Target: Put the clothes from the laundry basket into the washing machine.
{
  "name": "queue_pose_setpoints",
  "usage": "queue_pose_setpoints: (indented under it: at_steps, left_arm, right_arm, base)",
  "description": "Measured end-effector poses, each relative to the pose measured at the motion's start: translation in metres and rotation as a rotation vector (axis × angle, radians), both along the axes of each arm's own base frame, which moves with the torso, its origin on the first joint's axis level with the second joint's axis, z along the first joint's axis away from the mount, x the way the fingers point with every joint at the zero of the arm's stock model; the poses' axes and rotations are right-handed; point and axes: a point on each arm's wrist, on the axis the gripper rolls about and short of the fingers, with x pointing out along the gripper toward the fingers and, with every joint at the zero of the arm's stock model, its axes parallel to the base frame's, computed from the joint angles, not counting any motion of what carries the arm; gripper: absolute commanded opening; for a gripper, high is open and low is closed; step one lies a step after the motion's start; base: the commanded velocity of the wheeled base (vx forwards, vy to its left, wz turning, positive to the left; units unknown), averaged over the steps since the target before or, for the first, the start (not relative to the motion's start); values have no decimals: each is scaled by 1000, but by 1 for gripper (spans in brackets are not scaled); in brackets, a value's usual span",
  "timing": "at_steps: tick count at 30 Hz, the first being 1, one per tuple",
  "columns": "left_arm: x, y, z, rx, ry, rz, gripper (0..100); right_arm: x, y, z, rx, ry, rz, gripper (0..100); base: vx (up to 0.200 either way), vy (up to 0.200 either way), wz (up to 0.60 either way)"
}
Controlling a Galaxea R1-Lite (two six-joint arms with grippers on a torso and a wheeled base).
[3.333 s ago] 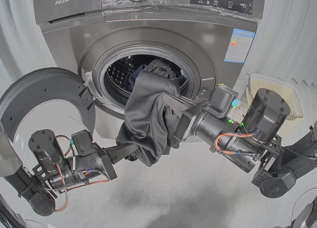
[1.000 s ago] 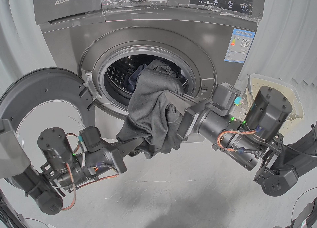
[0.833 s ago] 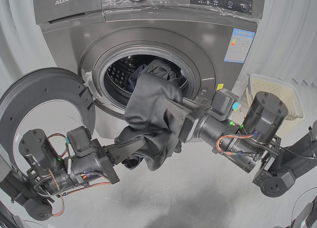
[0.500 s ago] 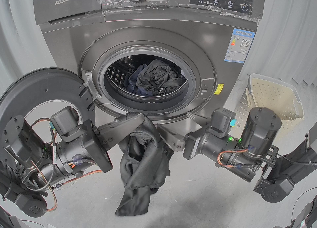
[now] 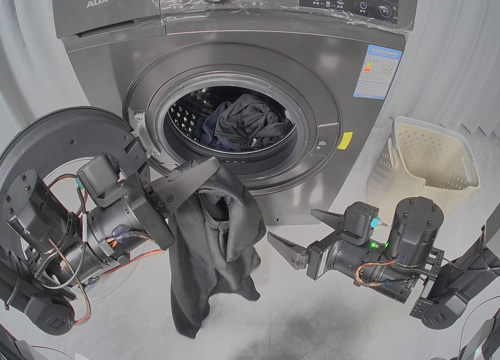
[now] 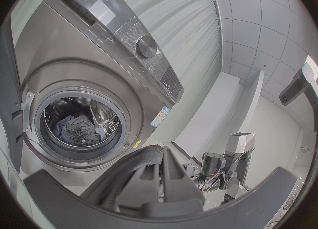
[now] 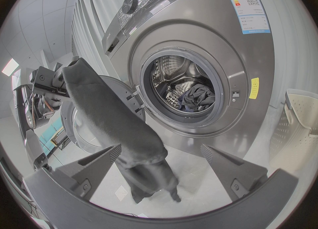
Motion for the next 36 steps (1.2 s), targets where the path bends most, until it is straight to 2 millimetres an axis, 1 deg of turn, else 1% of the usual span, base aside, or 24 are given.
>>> queue_pose_setpoints:
  at_steps: [11,15,19,24,28,32,36]
  left_arm:
    - [3,1,-1,3,3,12,0]
    - [9,4,-2,5,3,36,0]
    - [18,5,-3,-2,8,91,0]
    - [27,3,-4,-9,15,131,0]
    - [30,1,-6,-9,20,138,0]
    - [32,-1,-6,-9,22,138,0]
    - [33,-2,-7,-7,24,138,0]
  right_arm:
    - [0,-5,-2,-11,4,-11,100]
    - [0,-5,-2,-11,2,-9,100]
    - [-2,-2,1,-2,-13,15,100]
    - [-7,6,12,70,-91,80,100]
    - [-10,16,14,89,-123,124,100]
    - [-10,29,18,105,-141,151,100]
    - [-4,42,27,134,-169,165,100]
  base:
    - [0,0,0]
    - [0,0,0]
    - [0,0,0]
    - [0,0,0]
    - [0,0,0]
    - [0,0,0]
    - [0,0,0]
